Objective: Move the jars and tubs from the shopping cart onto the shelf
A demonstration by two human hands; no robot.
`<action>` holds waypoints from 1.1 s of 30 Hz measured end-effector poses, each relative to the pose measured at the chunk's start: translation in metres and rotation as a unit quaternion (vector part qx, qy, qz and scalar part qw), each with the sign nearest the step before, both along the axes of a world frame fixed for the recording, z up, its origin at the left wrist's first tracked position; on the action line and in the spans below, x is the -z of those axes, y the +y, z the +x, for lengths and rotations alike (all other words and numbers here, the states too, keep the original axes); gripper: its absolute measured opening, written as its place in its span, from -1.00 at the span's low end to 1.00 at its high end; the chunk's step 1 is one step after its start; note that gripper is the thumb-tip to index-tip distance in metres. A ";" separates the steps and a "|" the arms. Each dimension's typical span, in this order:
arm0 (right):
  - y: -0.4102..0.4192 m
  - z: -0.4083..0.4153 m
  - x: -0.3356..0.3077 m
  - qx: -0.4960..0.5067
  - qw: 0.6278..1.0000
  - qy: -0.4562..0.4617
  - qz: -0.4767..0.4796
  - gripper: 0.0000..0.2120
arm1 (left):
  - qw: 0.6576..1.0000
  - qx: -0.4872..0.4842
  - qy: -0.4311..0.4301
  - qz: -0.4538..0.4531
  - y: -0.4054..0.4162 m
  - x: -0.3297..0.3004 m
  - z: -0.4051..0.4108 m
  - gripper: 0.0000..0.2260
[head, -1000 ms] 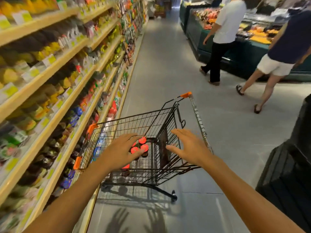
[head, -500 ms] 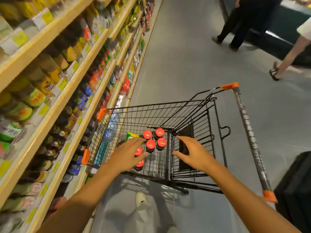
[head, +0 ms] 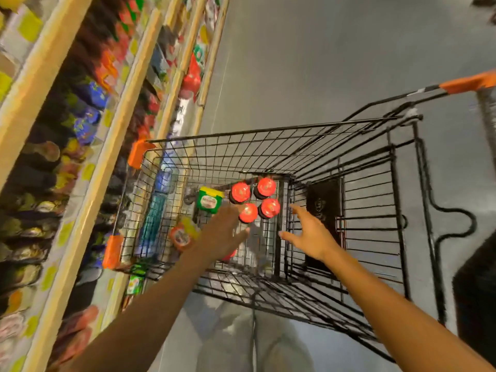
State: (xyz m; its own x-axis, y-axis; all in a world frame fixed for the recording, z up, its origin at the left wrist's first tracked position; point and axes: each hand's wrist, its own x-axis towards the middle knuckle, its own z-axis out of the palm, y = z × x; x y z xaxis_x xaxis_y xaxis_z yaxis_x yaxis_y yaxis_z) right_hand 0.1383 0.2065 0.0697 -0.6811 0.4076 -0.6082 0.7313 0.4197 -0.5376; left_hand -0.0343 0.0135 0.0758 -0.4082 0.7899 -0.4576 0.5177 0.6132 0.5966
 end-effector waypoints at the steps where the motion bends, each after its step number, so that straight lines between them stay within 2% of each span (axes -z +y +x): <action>1: 0.003 -0.004 0.016 0.009 1.000 -0.001 -0.011 -0.12 | 1.000 -0.003 -0.004 -0.003 0.001 0.013 -0.003 -0.42; 11: 0.023 -0.042 0.154 0.105 0.991 0.012 -0.081 0.04 | 0.998 -0.045 -0.005 0.040 0.012 0.103 -0.002 -0.41; 13: 0.022 -0.049 0.175 0.130 0.987 0.023 -0.092 -0.02 | 0.997 -0.059 -0.006 0.051 0.011 0.111 0.002 -0.39; 15: 0.019 -0.056 0.189 0.143 0.984 0.051 -0.095 -0.20 | 0.995 -0.078 -0.008 0.060 0.012 0.116 0.006 -0.38; 18: 0.012 -0.061 0.201 0.155 0.980 0.090 -0.081 -0.31 | 0.993 -0.101 -0.008 0.069 0.014 0.122 0.008 -0.36; 23: 0.010 -0.055 0.196 0.156 0.983 0.093 -0.040 -0.41 | 0.991 -0.112 -0.026 0.073 0.021 0.128 0.009 -0.36; 27: 0.009 -0.039 0.184 0.167 0.980 0.106 -0.023 -0.44 | 0.989 -0.138 -0.042 0.036 0.029 0.138 0.011 -0.25; 30: 0.008 -0.026 0.173 0.183 0.977 0.109 -0.021 -0.44 | 0.978 -0.194 -0.078 -0.014 0.039 0.155 0.016 -0.15; 33: 0.007 -0.014 0.167 0.186 0.977 0.106 -0.026 -0.40 | 0.964 -0.246 -0.097 -0.023 0.050 0.171 0.021 -0.10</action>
